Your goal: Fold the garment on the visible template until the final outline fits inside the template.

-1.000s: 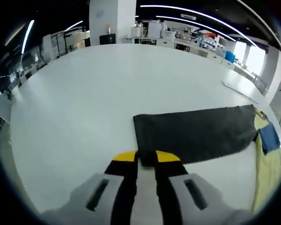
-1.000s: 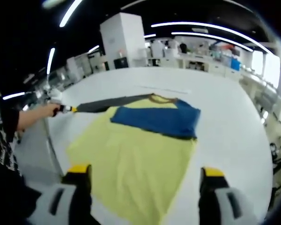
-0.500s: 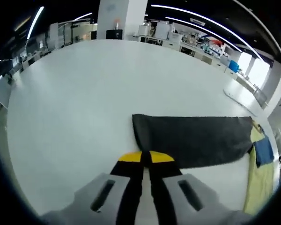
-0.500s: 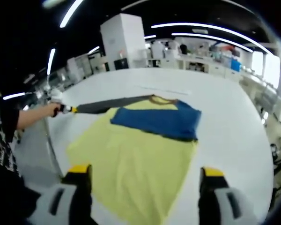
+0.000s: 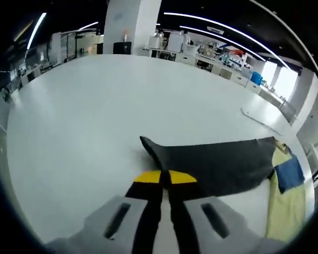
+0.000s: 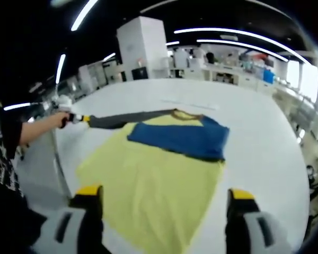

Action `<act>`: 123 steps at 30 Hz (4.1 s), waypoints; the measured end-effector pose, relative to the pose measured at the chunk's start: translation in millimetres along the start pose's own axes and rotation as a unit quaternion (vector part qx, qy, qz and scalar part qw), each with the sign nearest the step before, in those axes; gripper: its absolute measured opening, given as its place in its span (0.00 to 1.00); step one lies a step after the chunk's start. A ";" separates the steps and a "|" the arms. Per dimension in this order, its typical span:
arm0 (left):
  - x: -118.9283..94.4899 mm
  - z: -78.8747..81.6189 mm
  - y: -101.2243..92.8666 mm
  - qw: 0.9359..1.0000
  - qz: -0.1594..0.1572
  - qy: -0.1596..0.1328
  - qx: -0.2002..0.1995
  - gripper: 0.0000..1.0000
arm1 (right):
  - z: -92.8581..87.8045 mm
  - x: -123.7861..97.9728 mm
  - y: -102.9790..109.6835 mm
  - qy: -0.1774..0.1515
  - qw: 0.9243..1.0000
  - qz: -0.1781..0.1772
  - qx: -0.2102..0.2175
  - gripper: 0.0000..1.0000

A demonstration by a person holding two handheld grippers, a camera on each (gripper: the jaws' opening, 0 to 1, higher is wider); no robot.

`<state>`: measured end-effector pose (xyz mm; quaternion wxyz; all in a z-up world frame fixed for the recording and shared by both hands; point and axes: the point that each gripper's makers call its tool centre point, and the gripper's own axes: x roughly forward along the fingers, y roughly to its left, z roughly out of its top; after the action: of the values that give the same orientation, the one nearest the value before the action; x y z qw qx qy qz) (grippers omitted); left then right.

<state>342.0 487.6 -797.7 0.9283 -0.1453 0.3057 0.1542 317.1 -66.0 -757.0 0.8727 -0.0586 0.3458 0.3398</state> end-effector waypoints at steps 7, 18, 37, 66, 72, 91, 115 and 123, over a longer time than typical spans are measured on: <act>-3.7 21.4 -25.7 0.999 -0.029 -0.021 -0.001 0.00 | -0.3 -1.3 2.6 -0.005 1.000 0.003 -0.001 0.97; -12.8 47.2 -75.2 0.996 -0.072 -0.051 0.014 0.00 | 0.8 -5.0 8.2 -0.013 1.000 0.008 -0.010 0.99; -12.2 79.7 -194.8 0.982 -0.167 -0.078 0.042 0.00 | -8.5 -7.4 25.6 -0.025 1.000 0.013 0.000 0.99; -25.4 74.0 -372.4 0.946 -0.314 -0.062 0.049 0.00 | -28.0 -3.3 34.7 -0.006 1.000 0.030 -0.002 0.99; -27.4 62.4 -405.6 0.936 -0.343 -0.054 0.051 0.00 | -27.9 -0.6 34.4 -0.004 0.999 0.033 -0.001 0.99; -32.6 16.0 -487.2 0.900 -0.430 -0.019 0.070 0.00 | -36.0 2.1 29.4 0.010 1.000 0.025 0.015 0.97; -30.6 -79.1 -531.7 0.876 -0.462 0.062 0.122 0.00 | -47.9 2.7 25.0 0.013 0.999 0.019 0.033 0.97; -26.7 -106.7 -531.4 0.874 -0.460 0.085 0.136 0.00 | -49.0 0.2 22.5 0.011 0.999 0.014 0.039 0.97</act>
<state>465.1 -40.1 -770.4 0.8756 -0.1544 0.2997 -0.3460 275.4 -65.2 -791.1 0.8654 -0.0233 0.3693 0.3378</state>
